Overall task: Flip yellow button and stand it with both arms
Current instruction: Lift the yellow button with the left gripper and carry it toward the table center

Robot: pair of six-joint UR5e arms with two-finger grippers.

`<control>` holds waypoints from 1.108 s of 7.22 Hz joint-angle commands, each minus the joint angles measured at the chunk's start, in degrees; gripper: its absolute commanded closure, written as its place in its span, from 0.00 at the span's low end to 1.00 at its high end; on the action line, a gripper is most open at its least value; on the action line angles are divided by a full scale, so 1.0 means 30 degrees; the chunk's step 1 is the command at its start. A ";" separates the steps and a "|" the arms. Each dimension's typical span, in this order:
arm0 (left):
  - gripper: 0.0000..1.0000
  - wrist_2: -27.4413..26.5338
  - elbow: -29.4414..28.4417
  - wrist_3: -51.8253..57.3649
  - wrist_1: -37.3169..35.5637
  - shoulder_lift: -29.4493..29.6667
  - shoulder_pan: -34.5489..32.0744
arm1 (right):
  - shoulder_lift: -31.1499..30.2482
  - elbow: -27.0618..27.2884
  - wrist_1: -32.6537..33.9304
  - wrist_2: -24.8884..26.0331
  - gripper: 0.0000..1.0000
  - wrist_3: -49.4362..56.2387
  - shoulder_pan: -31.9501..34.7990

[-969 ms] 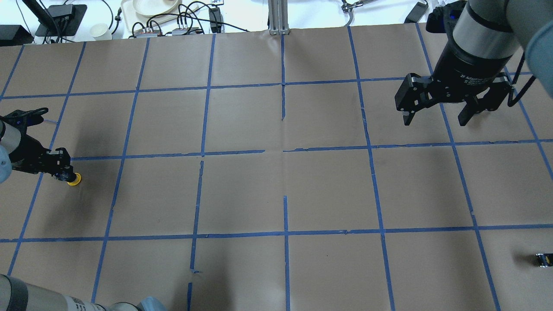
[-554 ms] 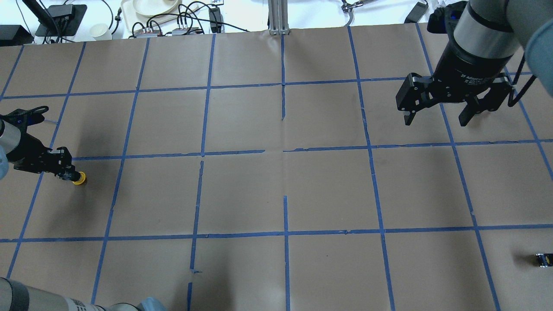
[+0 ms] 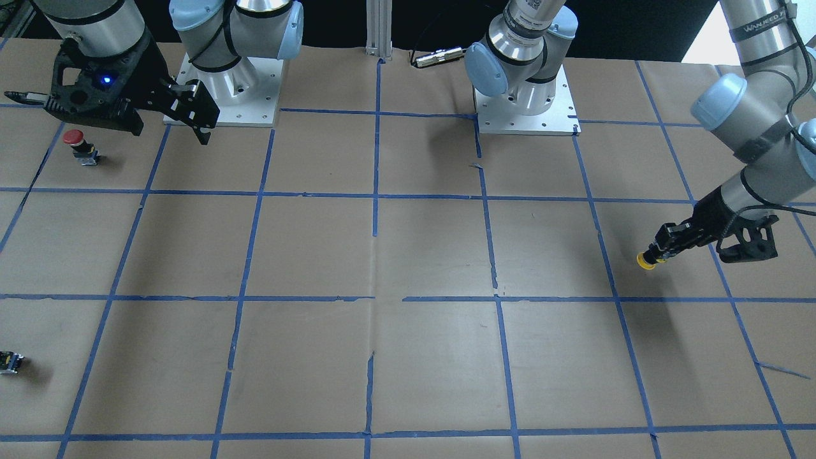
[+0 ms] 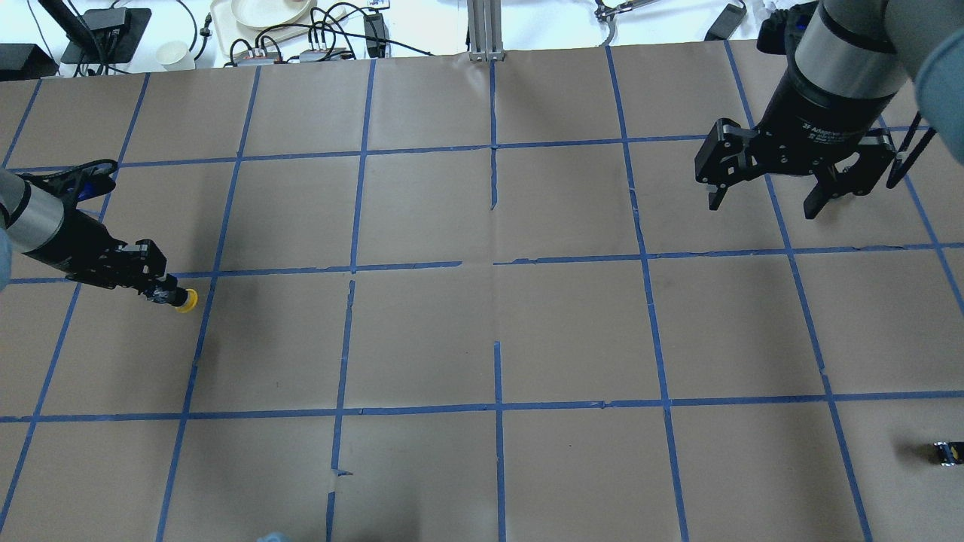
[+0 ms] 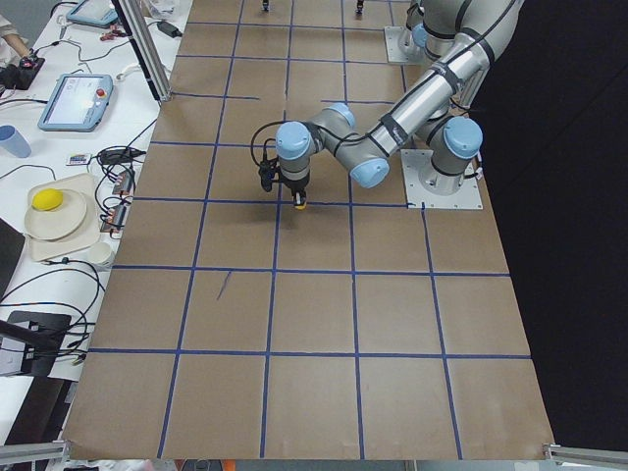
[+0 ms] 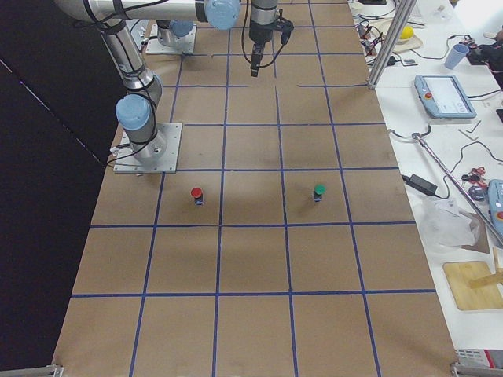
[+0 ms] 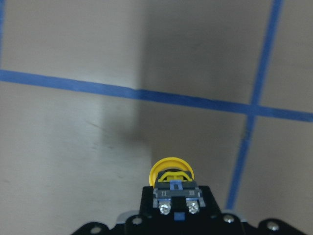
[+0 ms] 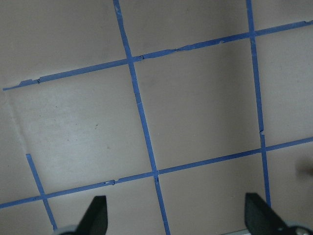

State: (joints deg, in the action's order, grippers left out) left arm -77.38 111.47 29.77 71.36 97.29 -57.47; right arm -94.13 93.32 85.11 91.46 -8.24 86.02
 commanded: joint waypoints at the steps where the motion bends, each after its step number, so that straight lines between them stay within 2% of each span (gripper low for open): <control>1: 1.00 0.1592 -0.0036 -0.0020 0.2777 -0.1603 -0.2158 | 0.0261 -0.0169 0.0049 -0.0454 0.00 -0.1462 -0.0137; 2: 1.00 0.3130 -0.0036 0.0038 0.3831 -0.1696 -0.2750 | 0.0467 -0.0228 0.0048 -0.1761 0.00 -0.2546 -0.0137; 3: 1.00 0.7177 -0.0007 0.0097 0.7119 -0.1726 -0.2901 | 0.0614 -0.0287 0.0106 -0.3544 0.00 -0.3891 -0.0108; 4: 1.00 1.0698 -0.0007 0.0330 0.9327 -0.2045 -0.3685 | 0.1021 -0.0345 0.0484 -0.6259 0.00 -0.6834 -0.0108; 5: 1.00 1.3488 -0.0007 0.0361 0.9581 -0.2426 -0.5288 | 0.1228 -0.0346 0.1648 -0.8635 0.00 -0.8952 -0.0108; 6: 1.00 1.6359 -0.0007 0.0129 0.9700 -0.2546 -0.6697 | 0.1317 -0.0317 0.1718 -1.0080 0.00 -1.0945 -0.0108; 8: 1.00 2.0145 0.0197 0.0068 0.9788 -0.2518 -0.7763 | 0.1377 -0.0171 0.1689 -1.2048 0.00 -1.3736 -0.0137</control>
State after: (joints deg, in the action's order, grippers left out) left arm -25.15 111.74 30.10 100.33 89.77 -78.57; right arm -90.11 92.54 90.04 59.60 -43.82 85.65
